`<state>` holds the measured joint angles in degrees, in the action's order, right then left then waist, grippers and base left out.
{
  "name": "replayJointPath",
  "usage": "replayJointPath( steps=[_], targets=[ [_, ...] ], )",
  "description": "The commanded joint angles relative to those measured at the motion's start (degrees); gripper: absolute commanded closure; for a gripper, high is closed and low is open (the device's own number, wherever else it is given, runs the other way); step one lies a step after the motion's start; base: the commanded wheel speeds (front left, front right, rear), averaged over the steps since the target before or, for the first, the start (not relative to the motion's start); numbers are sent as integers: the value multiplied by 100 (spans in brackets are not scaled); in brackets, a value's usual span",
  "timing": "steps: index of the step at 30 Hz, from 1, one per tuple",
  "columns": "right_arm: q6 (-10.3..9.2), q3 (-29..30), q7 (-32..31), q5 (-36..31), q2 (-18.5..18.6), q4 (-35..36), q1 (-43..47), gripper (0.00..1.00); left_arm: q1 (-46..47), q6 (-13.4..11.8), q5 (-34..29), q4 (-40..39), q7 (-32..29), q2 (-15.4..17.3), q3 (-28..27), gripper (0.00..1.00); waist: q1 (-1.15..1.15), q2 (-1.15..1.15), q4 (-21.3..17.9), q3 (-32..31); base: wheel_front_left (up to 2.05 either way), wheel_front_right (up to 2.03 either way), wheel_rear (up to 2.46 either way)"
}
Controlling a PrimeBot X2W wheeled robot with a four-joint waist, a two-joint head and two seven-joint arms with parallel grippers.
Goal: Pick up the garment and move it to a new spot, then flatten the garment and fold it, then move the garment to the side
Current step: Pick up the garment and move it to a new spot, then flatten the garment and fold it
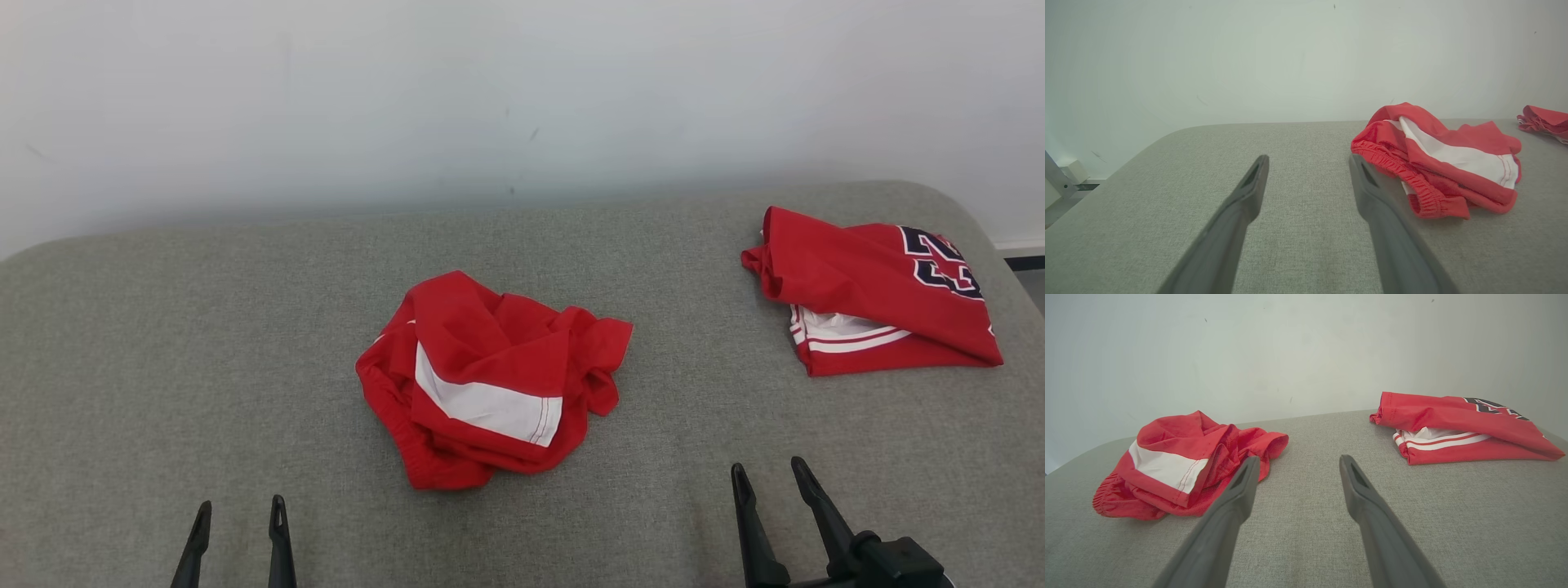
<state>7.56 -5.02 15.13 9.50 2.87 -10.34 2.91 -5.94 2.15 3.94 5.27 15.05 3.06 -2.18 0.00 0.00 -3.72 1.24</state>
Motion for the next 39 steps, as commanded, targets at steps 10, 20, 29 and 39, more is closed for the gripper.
replayJointPath(
  steps=[10, 20, 29, 39],
  targets=[
    [-11, 7, -1, -29, 3, 7, 71, 0, -115, -111, -23, -57, 17, -19, 17, 0, 0, 0, -14, -14, 0, 0, 0],
    [-11, 21, -1, -54, 3, -6, 48, 0, -162, -210, 47, -107, 17, -20, 108, 0, 0, 0, 17, -13, 0, 0, 0],
    [-11, -19, -1, 29, 2, 0, 17, 0, -112, -262, 84, -139, 17, -19, 216, 0, 0, 0, 156, 9, 0, 0, 0],
    [-11, -581, -2, 353, 3, -728, -954, 0, 121, -266, 214, -178, 17, -18, 391, 0, 0, 0, 688, 208, 0, 0, 0]
  ],
)
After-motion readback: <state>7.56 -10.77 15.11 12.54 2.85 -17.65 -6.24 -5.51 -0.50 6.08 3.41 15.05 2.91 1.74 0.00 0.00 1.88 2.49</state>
